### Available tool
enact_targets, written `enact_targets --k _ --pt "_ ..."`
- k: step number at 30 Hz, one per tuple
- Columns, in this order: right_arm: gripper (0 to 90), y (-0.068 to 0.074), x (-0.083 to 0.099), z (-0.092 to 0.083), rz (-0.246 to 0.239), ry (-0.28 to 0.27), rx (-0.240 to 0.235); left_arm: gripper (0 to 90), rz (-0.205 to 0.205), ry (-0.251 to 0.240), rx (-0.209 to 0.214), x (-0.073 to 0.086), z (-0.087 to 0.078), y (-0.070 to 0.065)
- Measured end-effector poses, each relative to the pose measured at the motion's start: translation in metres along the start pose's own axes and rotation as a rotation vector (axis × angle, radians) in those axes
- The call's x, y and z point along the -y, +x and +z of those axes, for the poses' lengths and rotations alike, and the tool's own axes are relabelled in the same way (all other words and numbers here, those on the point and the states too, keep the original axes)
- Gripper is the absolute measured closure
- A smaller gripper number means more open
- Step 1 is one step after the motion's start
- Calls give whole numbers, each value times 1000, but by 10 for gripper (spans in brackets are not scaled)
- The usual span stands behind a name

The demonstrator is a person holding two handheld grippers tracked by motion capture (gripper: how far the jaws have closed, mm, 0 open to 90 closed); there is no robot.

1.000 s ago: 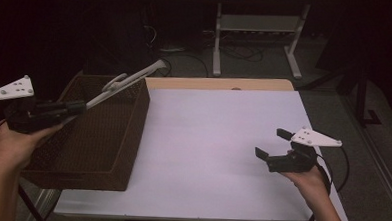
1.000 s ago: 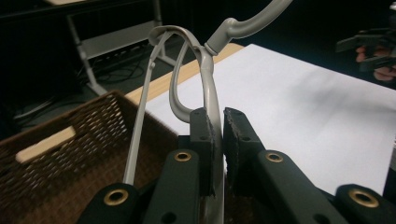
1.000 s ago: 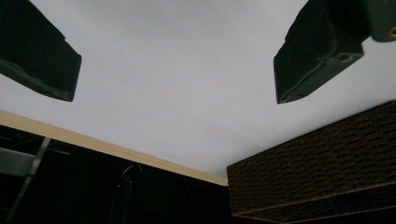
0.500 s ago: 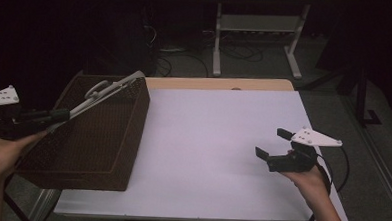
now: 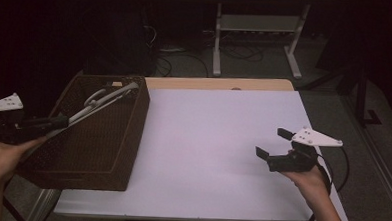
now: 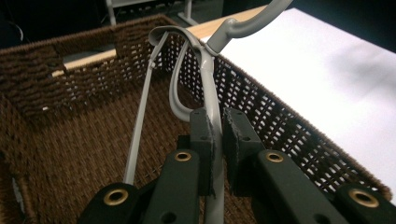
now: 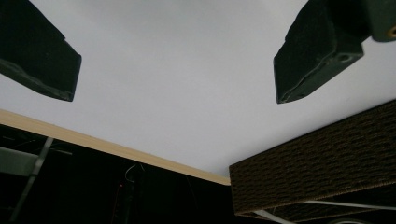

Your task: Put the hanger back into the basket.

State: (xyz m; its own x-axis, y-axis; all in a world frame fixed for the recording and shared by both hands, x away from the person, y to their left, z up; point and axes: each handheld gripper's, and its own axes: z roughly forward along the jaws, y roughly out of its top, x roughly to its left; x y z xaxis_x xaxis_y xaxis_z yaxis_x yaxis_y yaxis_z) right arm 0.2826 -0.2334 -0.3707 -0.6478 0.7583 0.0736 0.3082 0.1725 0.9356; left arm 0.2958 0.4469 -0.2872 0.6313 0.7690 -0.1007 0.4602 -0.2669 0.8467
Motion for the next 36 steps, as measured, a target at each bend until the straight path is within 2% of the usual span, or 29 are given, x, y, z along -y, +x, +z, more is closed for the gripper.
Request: enact_targets --k 7,16,22,25,30,36 --pt "3 -1 0 0 -2 1 0 832 -24 62 11 8 18 10" --pt "3 -1 0 0 -3 2 0 828 -30 101 26 13 35 18" --pt "3 -2 0 -1 0 -2 5 811 -26 78 20 14 36 22" --pt "3 -1 0 -1 1 -3 3 752 -36 36 30 12 32 21" --pt "3 -1 -1 -1 -2 -3 1 686 -31 20 36 10 30 18" --pt "3 0 -3 -1 -4 -8 -1 536 -28 -17 47 0 31 4"
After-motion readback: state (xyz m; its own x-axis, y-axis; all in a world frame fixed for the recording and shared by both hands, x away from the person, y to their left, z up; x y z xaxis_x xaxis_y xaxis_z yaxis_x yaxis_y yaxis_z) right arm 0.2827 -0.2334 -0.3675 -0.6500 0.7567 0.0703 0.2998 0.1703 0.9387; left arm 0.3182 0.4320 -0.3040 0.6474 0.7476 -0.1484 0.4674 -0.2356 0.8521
